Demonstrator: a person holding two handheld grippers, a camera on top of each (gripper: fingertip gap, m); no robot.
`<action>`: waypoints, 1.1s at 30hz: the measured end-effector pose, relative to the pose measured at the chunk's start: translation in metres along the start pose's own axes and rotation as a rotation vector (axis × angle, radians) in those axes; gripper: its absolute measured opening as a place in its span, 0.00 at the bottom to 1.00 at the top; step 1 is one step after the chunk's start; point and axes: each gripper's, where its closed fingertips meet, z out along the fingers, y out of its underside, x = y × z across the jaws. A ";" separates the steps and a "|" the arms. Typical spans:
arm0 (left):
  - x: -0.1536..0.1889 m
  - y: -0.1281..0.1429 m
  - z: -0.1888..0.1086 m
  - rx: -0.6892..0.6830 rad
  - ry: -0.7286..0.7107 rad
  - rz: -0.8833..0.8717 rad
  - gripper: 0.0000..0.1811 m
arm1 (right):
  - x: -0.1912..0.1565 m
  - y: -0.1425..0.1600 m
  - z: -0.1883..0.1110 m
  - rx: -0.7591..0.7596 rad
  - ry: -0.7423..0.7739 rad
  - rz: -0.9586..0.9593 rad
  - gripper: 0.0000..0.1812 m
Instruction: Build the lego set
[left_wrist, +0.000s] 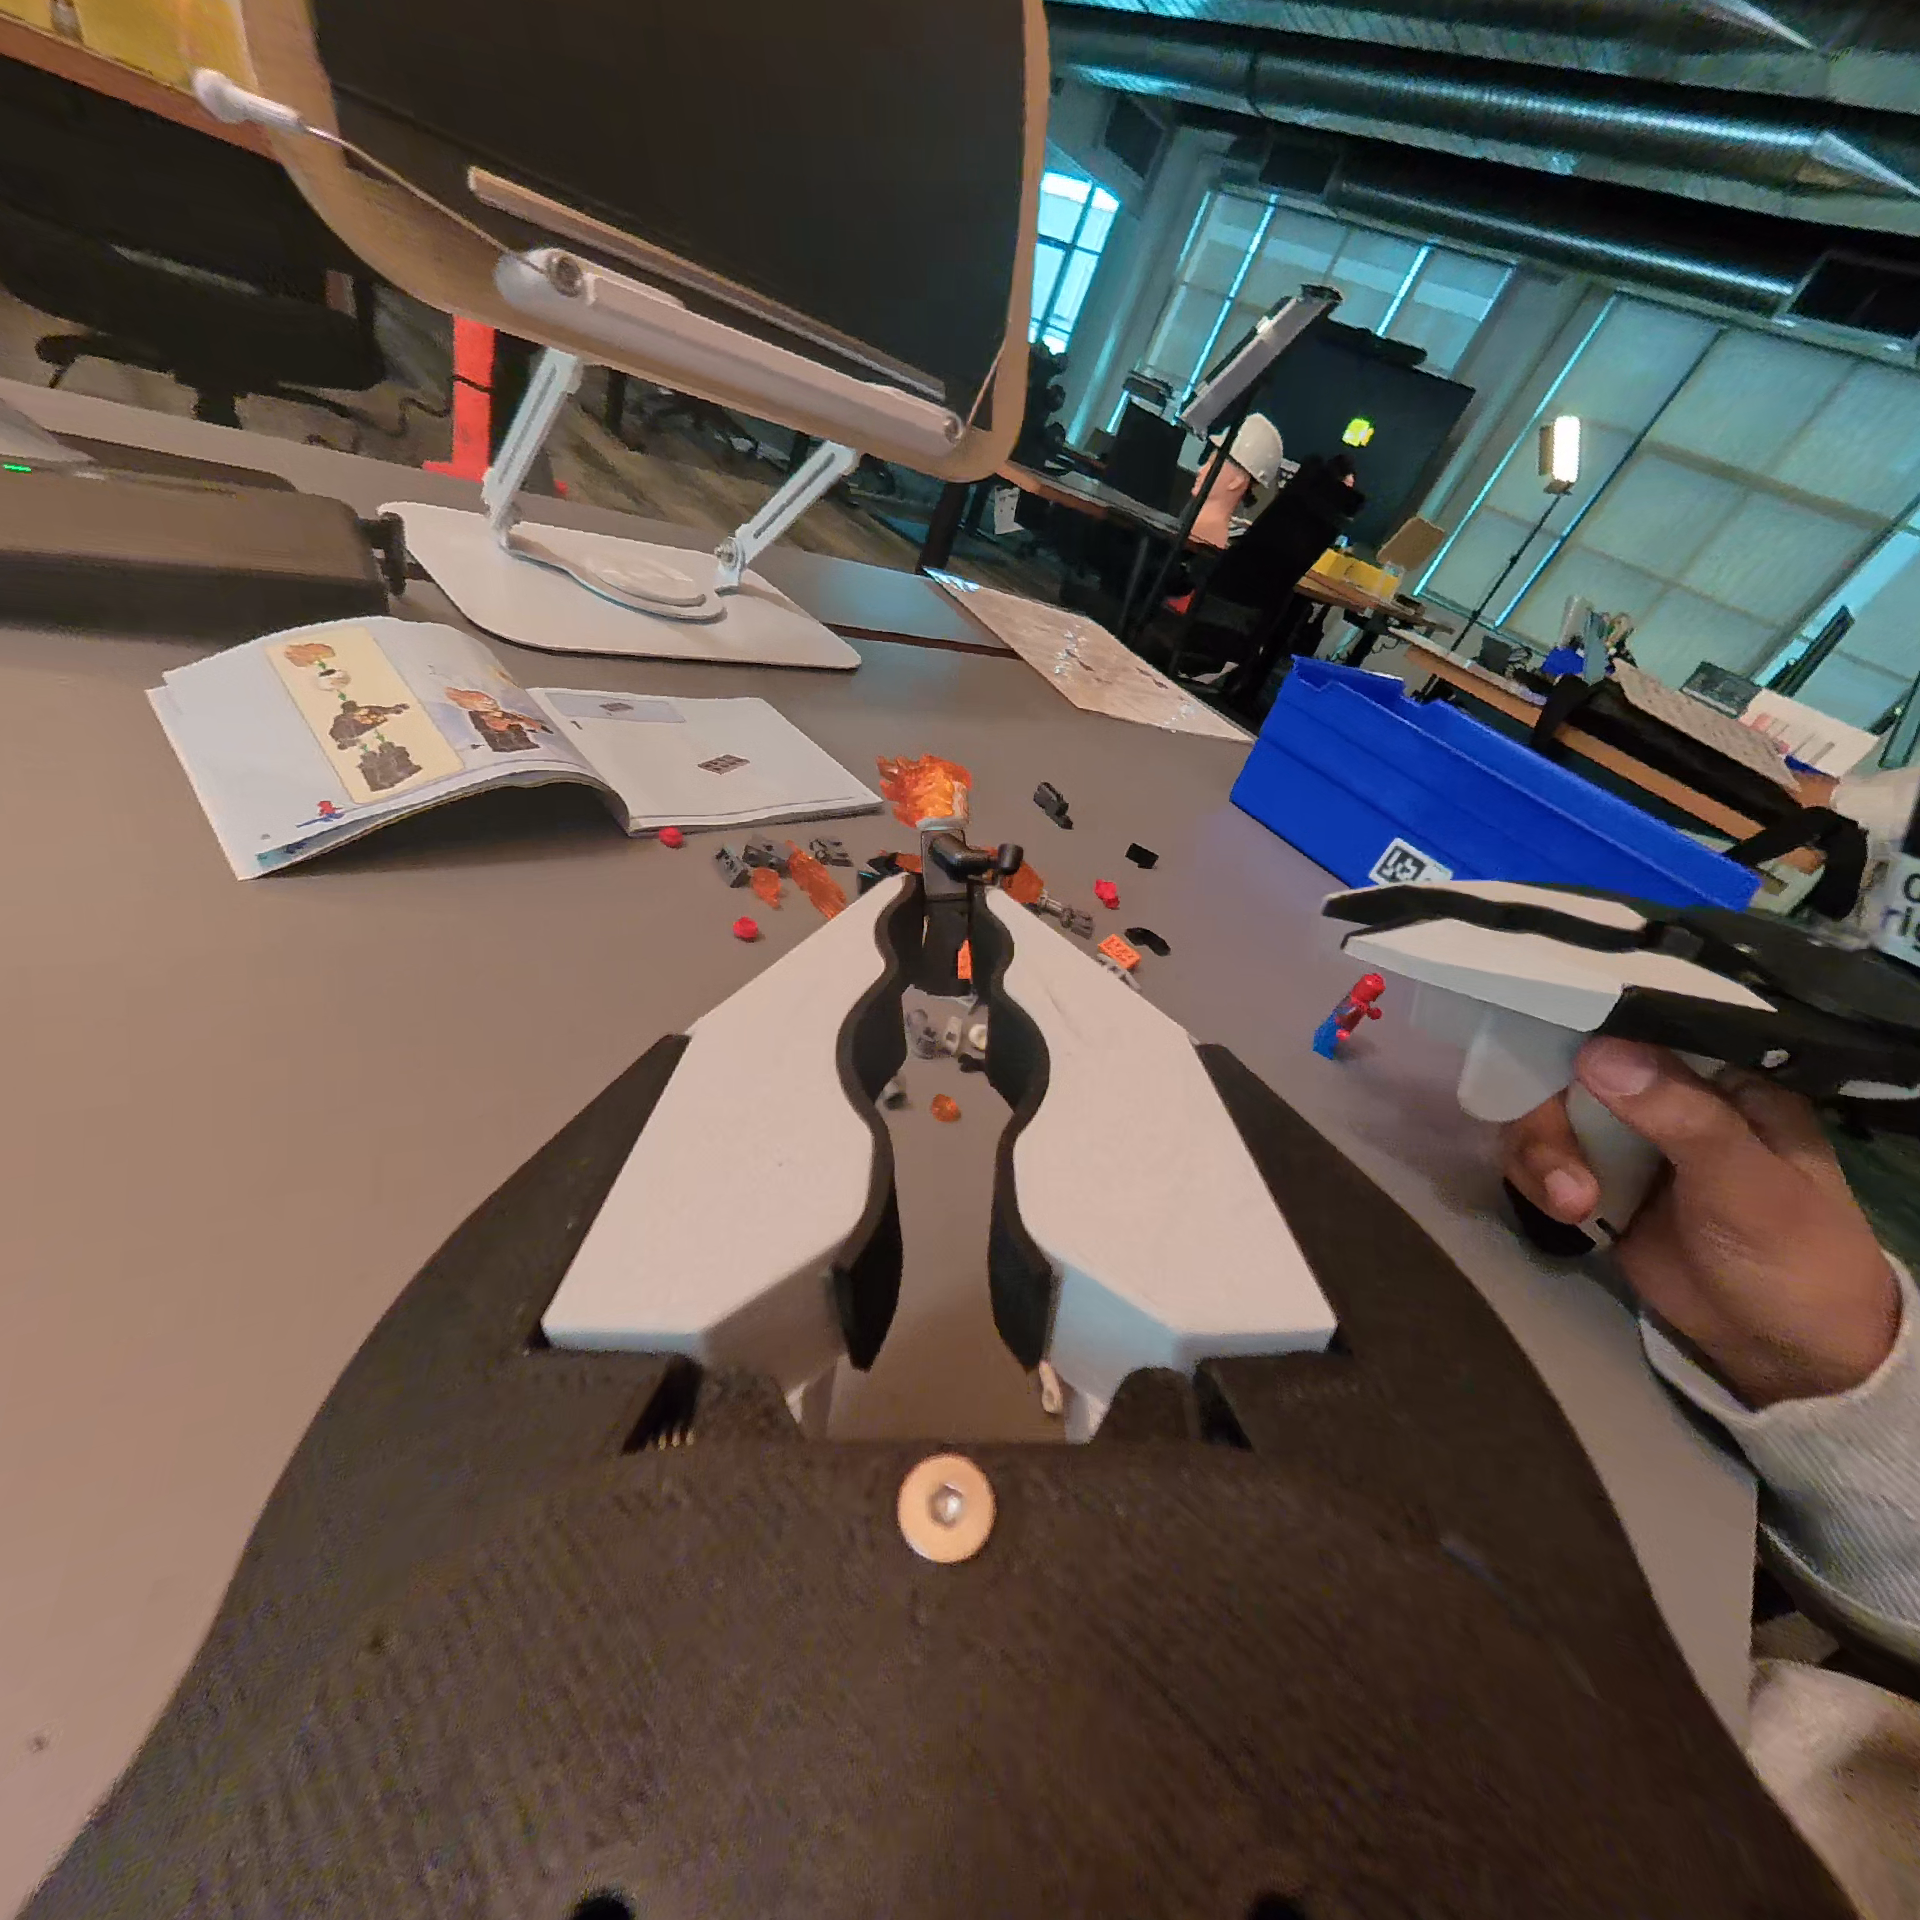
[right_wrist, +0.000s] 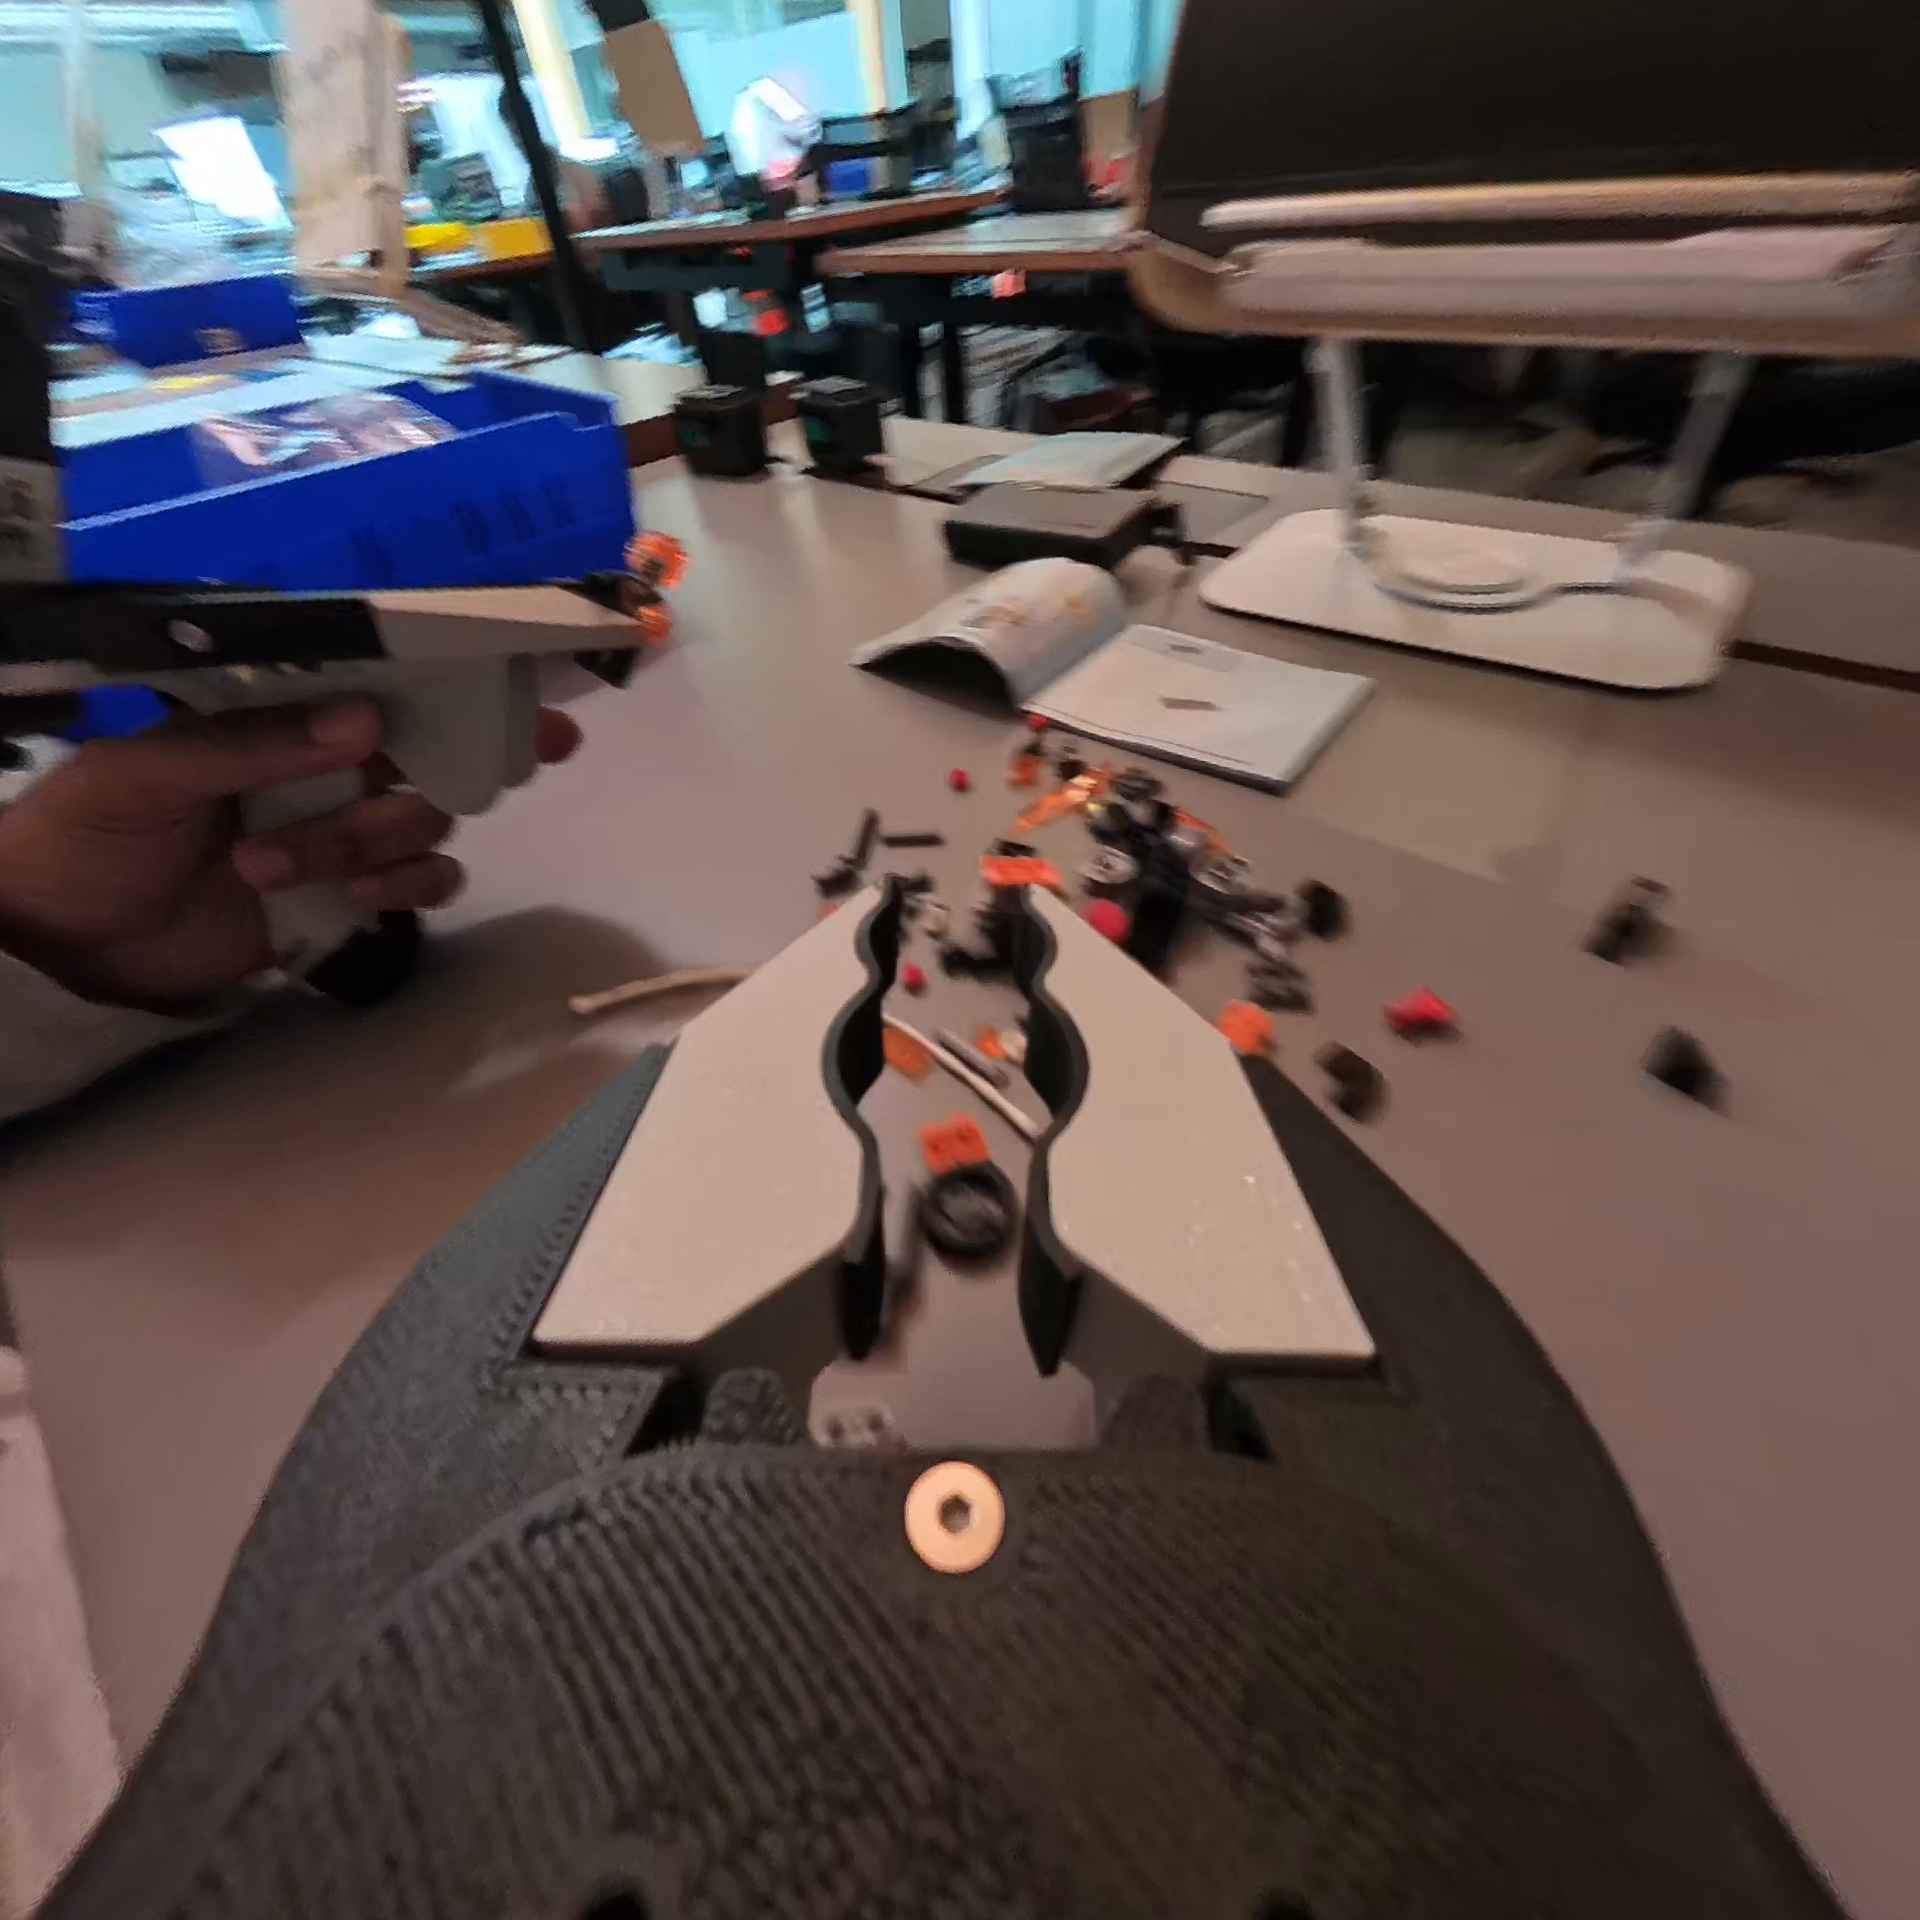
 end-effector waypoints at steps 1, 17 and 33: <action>-0.001 0.000 -0.001 0.003 0.002 -0.010 0.02 | -0.006 -0.003 0.008 -0.017 -0.031 0.003 0.13; 0.007 -0.012 -0.008 0.070 0.065 -0.002 0.02 | -0.008 -0.073 0.137 -0.079 -0.224 0.063 0.12; -0.011 -0.003 -0.005 0.016 -0.008 -0.055 0.02 | 0.019 0.034 0.176 -0.577 -0.110 -0.022 0.13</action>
